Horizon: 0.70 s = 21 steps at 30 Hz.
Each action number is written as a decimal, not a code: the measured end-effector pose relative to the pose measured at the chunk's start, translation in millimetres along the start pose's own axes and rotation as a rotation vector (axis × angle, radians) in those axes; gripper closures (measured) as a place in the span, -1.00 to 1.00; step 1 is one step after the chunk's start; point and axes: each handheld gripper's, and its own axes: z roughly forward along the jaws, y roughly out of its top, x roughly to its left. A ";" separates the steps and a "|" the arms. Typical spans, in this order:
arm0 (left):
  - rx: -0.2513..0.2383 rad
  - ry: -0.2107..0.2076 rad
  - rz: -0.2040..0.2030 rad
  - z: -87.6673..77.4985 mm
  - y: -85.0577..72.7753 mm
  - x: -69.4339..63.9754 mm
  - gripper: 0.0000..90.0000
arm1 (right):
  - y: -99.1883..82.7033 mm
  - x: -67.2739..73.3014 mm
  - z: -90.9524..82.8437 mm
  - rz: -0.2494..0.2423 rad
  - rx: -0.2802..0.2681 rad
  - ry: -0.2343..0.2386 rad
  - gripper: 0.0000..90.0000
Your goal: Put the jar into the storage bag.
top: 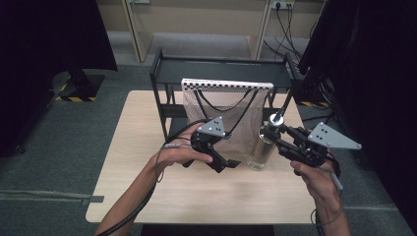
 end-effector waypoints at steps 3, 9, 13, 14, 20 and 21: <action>-0.001 -0.001 -0.002 0.0 0.2 0.2 -0.88 | 18.7 1.4 1.7 -0.019 -0.002 0.019 0.39; -0.002 -0.003 0.000 -0.2 1.2 -0.1 -0.88 | 54.8 0.1 5.0 -0.022 -0.022 0.045 0.39; 0.000 -0.006 0.005 0.6 1.1 0.0 -0.89 | 78.6 0.1 8.9 -0.039 -0.017 0.044 0.39; -0.003 -0.006 0.001 0.9 0.9 0.4 -0.89 | 84.3 0.8 10.0 -0.047 -0.016 0.044 0.39; 0.001 0.000 0.001 1.8 0.9 0.4 -0.89 | 116.1 4.0 15.7 -0.049 -0.038 0.068 0.39; 0.003 0.000 0.000 2.2 0.8 0.3 -0.89 | 120.9 4.7 16.9 -0.048 -0.043 0.071 0.39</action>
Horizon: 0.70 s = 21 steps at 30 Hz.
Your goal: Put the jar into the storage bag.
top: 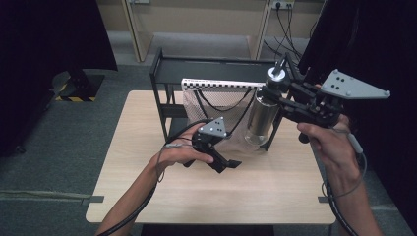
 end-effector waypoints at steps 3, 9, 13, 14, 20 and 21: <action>0.000 -0.001 0.010 -0.1 0.3 -0.9 -0.89 | 14.7 2.9 6.1 -0.009 0.001 0.009 0.39; -0.007 -0.002 0.011 -0.6 1.8 -2.5 -0.89 | 38.0 9.9 25.7 -0.024 0.002 0.021 0.39; -0.001 0.002 0.020 -0.7 2.7 -4.0 -0.90 | 44.0 11.7 43.9 -0.016 0.001 0.034 0.39; -0.002 -0.001 0.020 -1.0 2.6 -4.0 -0.90 | 44.3 12.3 48.8 -0.015 0.004 0.036 0.39; -0.005 -0.004 0.021 -3.1 3.4 -4.1 -0.89 | 37.9 9.7 78.5 0.001 0.032 0.038 0.39; -0.006 -0.004 0.022 -2.9 3.7 -4.4 -0.89 | 36.0 8.6 83.0 0.001 0.038 0.036 0.39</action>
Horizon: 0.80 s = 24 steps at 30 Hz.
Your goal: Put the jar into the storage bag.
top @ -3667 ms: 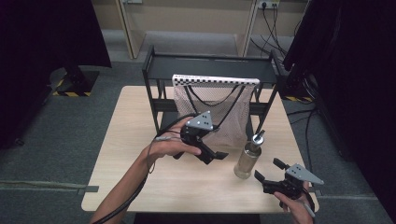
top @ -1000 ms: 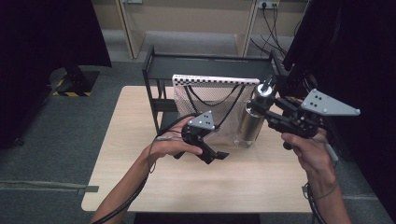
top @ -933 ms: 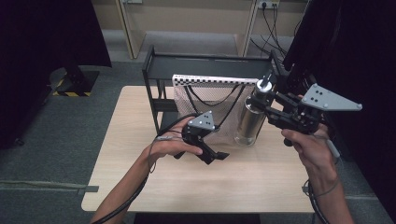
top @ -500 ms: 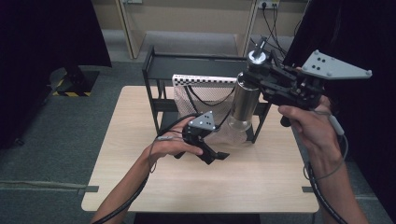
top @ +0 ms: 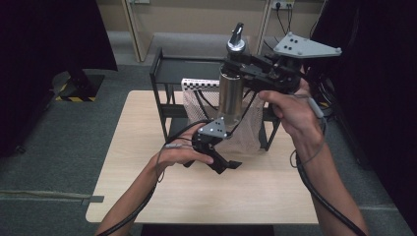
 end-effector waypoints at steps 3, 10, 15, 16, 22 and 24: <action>-0.004 -0.003 0.004 0.4 0.7 -0.8 -0.90 | -7.1 -4.8 11.4 0.010 0.017 -0.008 0.39; -0.007 -0.009 0.001 0.0 1.7 -0.4 -0.90 | -34.7 -16.4 29.8 0.011 0.061 -0.043 0.39; -0.001 -0.010 0.001 1.4 2.0 0.9 -0.90 | -61.4 -24.4 36.1 0.029 0.090 -0.061 0.39; 0.001 -0.007 0.003 2.1 2.3 0.3 -0.90 | -66.3 -25.5 36.5 0.034 0.089 -0.062 0.39; -0.004 -0.005 0.004 1.7 2.9 -0.8 -0.90 | -89.6 -26.0 40.1 0.038 0.106 -0.066 0.39; -0.004 -0.005 0.004 1.7 2.9 -0.8 -0.90 | -98.8 -24.3 41.9 0.034 0.112 -0.057 0.39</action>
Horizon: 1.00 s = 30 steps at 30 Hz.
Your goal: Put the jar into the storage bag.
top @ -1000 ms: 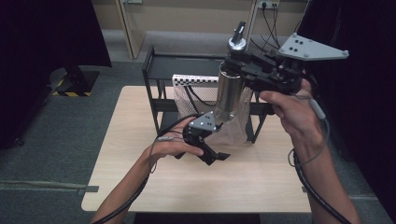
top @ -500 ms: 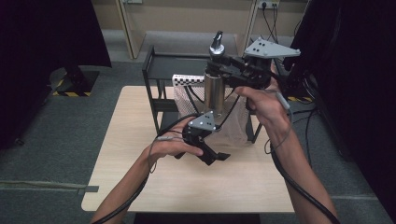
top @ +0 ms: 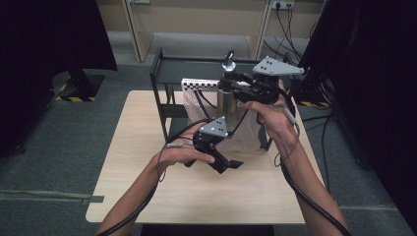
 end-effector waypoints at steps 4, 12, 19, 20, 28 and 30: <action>-0.003 -0.002 -0.001 0.2 0.4 -0.4 -0.90 | -8.9 0.6 3.2 0.007 0.003 0.012 0.39; -0.003 -0.005 -0.006 -1.6 -0.7 0.0 -0.89 | -35.7 -1.8 17.3 0.038 0.055 0.018 0.39; -0.006 0.001 -0.003 -0.7 -0.2 -0.2 -0.89 | -49.4 -3.9 28.0 0.049 0.157 0.001 0.39; -0.006 0.001 -0.003 -0.7 -0.2 -0.2 -0.89 | -52.0 -5.2 30.3 0.053 0.178 -0.005 0.39; 0.013 0.010 0.001 2.6 -0.1 0.9 -0.89 | -54.4 -7.4 35.3 0.048 0.251 -0.019 0.35; 0.016 0.012 -0.002 2.9 -0.2 0.8 -0.89 | -53.8 -6.6 35.2 0.037 0.262 -0.031 0.34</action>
